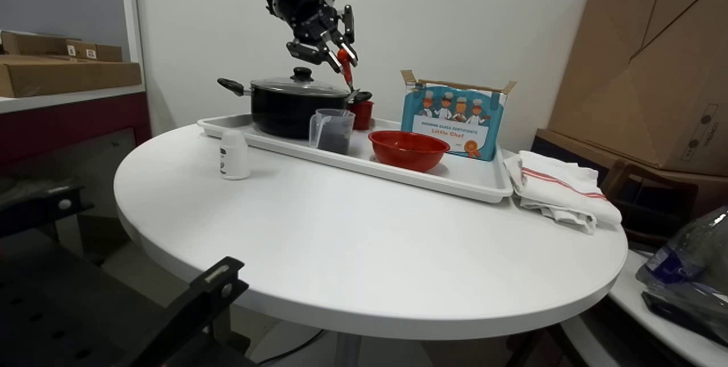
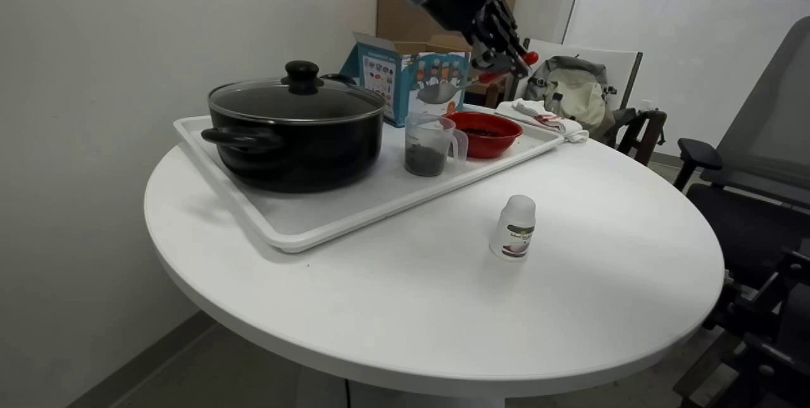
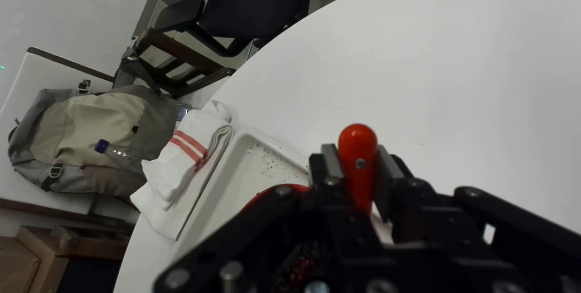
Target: Use the spoon to scoop out some of the contents in the red bowl into the clear jug on the left
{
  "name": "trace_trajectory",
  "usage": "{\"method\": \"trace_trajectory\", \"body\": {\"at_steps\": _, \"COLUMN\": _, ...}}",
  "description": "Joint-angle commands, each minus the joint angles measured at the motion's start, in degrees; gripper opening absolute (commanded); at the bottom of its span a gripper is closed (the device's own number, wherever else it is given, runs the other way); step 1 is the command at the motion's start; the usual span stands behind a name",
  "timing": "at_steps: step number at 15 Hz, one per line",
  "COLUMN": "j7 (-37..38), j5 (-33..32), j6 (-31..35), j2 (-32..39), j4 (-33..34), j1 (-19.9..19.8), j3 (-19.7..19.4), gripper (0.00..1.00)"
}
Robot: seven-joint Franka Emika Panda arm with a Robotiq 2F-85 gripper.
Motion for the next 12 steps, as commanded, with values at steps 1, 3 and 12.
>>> {"method": "trace_trajectory", "body": {"at_steps": 1, "j7": 0.7, "j5": -0.1, "j6": -0.3, "j2": -1.7, "j4": -1.1, "j1": -1.1, "j3": 0.5, "gripper": 0.10}}
{"method": "trace_trajectory", "body": {"at_steps": 3, "j7": 0.7, "j5": 1.6, "j6": 1.0, "j2": -2.9, "j4": -1.5, "j1": -2.4, "j3": 0.6, "gripper": 0.10}}
{"method": "trace_trajectory", "body": {"at_steps": 12, "j7": 5.8, "j5": 13.4, "j6": 12.3, "j2": -9.1, "j4": -3.9, "j1": -11.0, "j3": -3.5, "gripper": 0.10}}
